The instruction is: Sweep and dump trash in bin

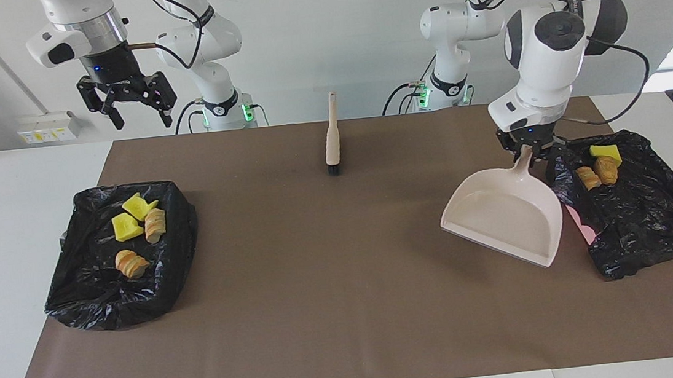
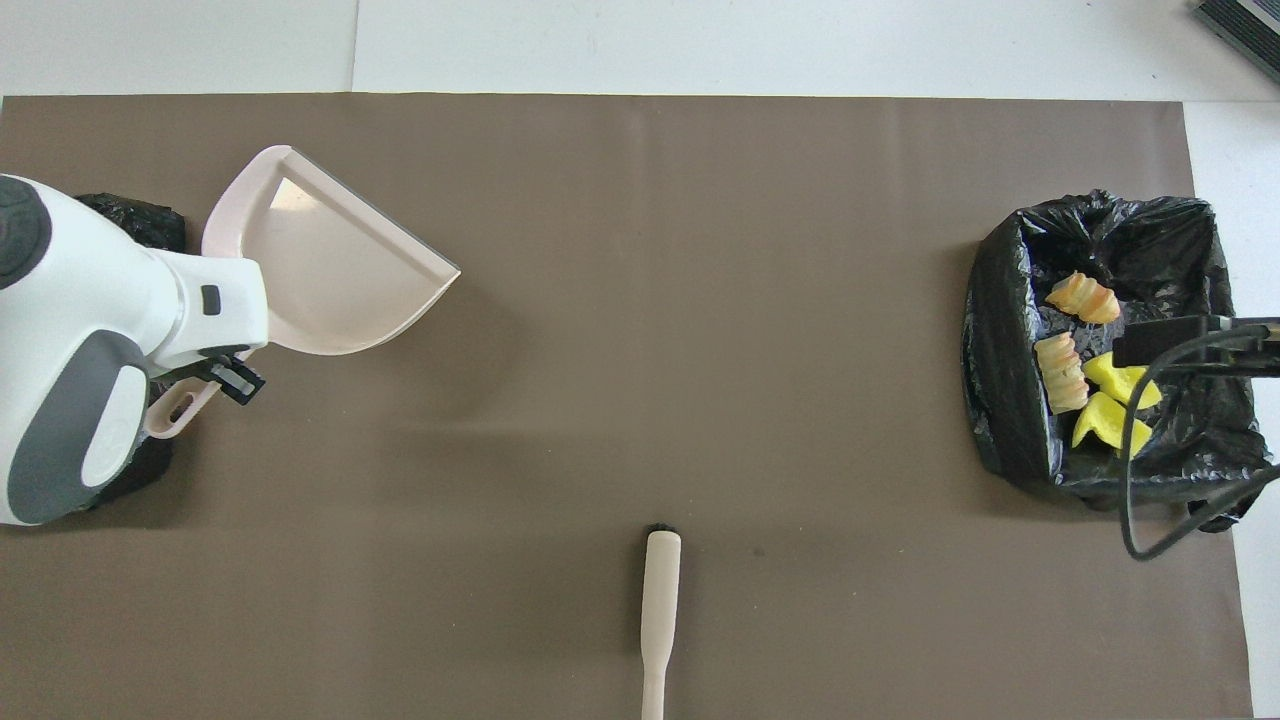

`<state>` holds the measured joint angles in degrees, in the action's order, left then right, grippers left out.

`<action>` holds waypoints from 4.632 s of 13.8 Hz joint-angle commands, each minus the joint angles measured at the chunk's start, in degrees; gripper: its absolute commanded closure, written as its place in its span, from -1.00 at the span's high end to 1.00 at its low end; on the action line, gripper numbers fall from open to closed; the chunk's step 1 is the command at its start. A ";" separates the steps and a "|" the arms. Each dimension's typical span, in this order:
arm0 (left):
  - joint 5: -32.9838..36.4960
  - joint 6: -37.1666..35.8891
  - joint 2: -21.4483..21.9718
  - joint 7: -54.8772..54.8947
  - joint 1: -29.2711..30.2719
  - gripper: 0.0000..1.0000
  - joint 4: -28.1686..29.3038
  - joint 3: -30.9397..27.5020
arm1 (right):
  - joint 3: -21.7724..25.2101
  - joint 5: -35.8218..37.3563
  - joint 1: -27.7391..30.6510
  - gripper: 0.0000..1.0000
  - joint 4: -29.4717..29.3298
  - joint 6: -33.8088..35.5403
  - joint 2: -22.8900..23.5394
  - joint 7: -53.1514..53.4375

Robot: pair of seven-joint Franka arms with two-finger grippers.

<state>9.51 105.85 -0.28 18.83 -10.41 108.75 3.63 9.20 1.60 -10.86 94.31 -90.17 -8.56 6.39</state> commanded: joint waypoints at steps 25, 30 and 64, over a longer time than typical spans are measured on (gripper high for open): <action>-12.23 7.62 -29.87 -51.09 -28.97 -1.00 -21.57 -0.99 | -0.41 -0.19 1.81 1.00 0.09 1.49 0.65 -4.81; -13.12 7.18 -29.25 -49.51 -28.97 0.46 -20.59 -1.16 | -0.41 -0.19 1.81 1.00 0.09 1.49 0.65 -4.81; -11.09 -25.25 2.12 -10.84 6.28 1.00 -27.28 -3.80 | -0.41 -0.19 1.81 1.00 0.09 1.49 0.65 -4.81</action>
<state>-0.69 81.93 1.29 8.24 -4.80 81.31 -0.08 9.21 1.57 -9.82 94.42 -89.49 -7.76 2.92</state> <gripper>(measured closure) 0.000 0.000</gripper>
